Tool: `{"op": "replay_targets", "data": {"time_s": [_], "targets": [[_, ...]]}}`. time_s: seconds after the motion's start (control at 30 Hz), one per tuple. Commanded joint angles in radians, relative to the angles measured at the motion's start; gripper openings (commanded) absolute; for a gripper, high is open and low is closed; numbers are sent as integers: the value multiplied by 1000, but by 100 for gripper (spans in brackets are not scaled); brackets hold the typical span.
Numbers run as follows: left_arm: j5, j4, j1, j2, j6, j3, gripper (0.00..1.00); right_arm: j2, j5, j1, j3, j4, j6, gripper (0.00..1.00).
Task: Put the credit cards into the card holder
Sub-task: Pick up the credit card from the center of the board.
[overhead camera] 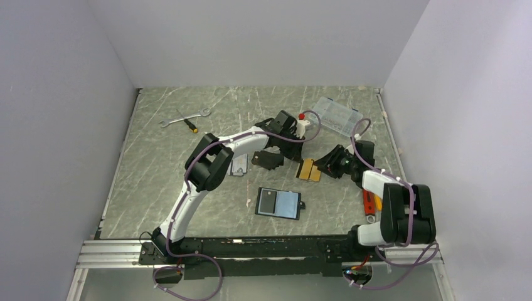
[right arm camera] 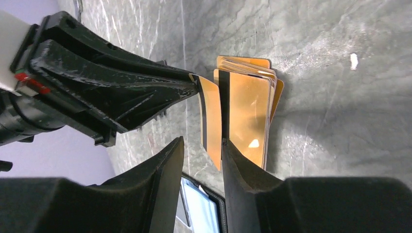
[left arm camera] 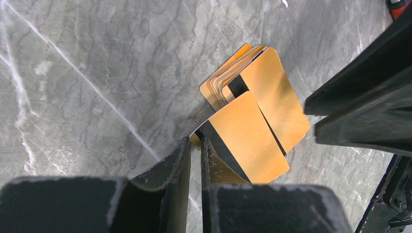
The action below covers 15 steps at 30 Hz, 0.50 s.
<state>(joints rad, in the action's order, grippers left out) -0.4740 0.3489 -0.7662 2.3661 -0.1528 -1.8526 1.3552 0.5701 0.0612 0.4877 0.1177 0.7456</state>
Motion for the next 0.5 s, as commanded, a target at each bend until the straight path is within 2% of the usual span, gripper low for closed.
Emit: {"op": "replay_targets", "data": {"time_s": [0.0,0.23,0.47], "targets": [[-1,29,-8,-15,0,20,0,91,74,-14,27,113,28,37],[-8,24,-7,-24,1,32,0,177,81,-26,28,164,40,36],[-17,14,-7,-24,-6,45,0,241,87,-58,31,210,65,30]]}}
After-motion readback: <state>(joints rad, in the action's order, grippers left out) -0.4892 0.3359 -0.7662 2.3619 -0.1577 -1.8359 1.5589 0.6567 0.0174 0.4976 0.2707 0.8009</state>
